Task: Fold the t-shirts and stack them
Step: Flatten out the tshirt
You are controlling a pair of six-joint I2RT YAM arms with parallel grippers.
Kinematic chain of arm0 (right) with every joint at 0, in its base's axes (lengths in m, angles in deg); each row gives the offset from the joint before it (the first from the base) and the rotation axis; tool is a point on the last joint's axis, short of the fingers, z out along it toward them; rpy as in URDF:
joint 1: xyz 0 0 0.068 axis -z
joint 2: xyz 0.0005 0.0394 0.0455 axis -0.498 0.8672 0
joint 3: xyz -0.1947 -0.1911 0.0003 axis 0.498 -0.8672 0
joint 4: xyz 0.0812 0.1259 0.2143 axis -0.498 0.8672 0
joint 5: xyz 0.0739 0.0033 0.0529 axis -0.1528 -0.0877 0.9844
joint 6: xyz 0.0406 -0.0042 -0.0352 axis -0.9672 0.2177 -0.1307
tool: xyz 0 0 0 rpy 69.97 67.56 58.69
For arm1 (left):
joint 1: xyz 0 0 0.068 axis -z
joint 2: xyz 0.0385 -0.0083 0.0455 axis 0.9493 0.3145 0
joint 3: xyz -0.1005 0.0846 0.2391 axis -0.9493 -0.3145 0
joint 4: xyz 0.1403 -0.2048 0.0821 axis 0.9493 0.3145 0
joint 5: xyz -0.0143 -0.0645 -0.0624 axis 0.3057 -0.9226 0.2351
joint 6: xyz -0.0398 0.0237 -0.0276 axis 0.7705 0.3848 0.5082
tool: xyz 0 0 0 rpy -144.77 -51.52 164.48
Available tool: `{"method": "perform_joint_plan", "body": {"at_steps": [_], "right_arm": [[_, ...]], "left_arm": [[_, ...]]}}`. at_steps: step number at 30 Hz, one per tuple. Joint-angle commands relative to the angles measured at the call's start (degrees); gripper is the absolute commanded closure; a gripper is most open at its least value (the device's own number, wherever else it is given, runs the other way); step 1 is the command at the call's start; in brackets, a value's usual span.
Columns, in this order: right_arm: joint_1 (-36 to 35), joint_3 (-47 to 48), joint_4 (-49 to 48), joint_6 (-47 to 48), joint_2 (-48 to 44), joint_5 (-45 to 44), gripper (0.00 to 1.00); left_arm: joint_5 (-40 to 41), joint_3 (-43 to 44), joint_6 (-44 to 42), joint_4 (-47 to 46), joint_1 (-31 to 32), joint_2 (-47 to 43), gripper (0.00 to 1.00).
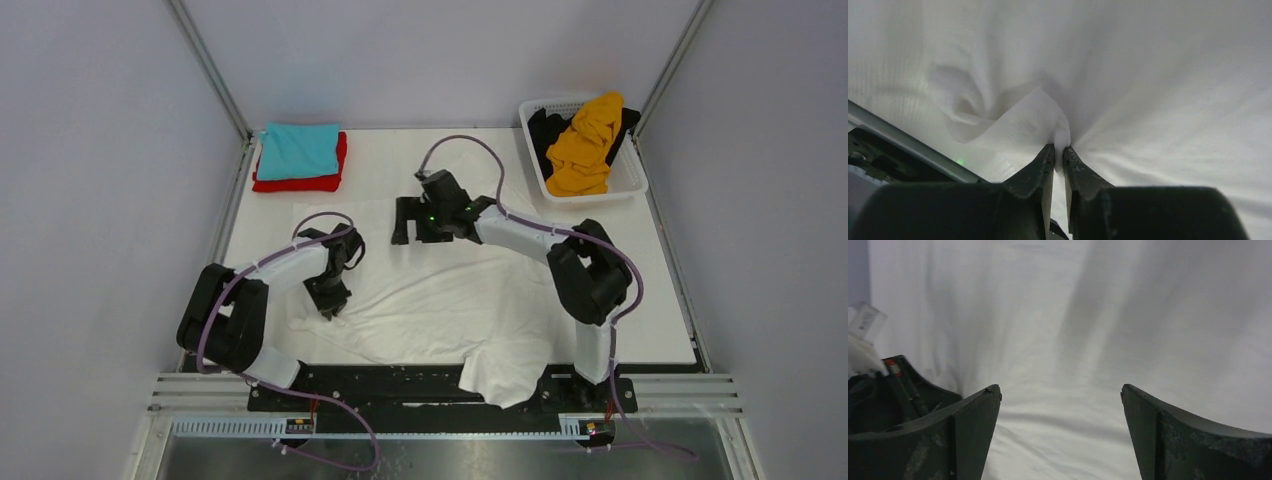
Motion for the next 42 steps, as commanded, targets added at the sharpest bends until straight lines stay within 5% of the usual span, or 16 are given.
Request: {"method": "perform_joint_plan", "body": {"at_steps": [1, 12, 26, 35, 42], "right_arm": [[-4.3, 10.1, -2.7, -1.8, 7.4, 9.6, 0.01], [-5.1, 28.8, 5.1, -7.1, 24.9, 9.0, 0.02], [1.7, 40.9, 17.5, -13.3, 32.0, 5.4, 0.02], [4.7, 43.5, 19.0, -17.2, 34.4, 12.5, 0.02], [4.8, 42.6, 18.8, -17.5, 33.9, 12.0, 0.02]], "left_arm": [[3.1, -0.5, 1.6, 3.5, -0.1, -4.3, 0.85], [3.1, 0.0, 0.9, 4.0, 0.0, -6.2, 0.85], [4.1, 8.4, -2.9, 4.0, -0.5, -2.6, 0.88], [5.7, 10.7, -4.4, 8.2, -1.8, 0.6, 0.9], [4.5, 0.2, -0.3, 13.8, -5.6, -6.4, 0.72]]}}
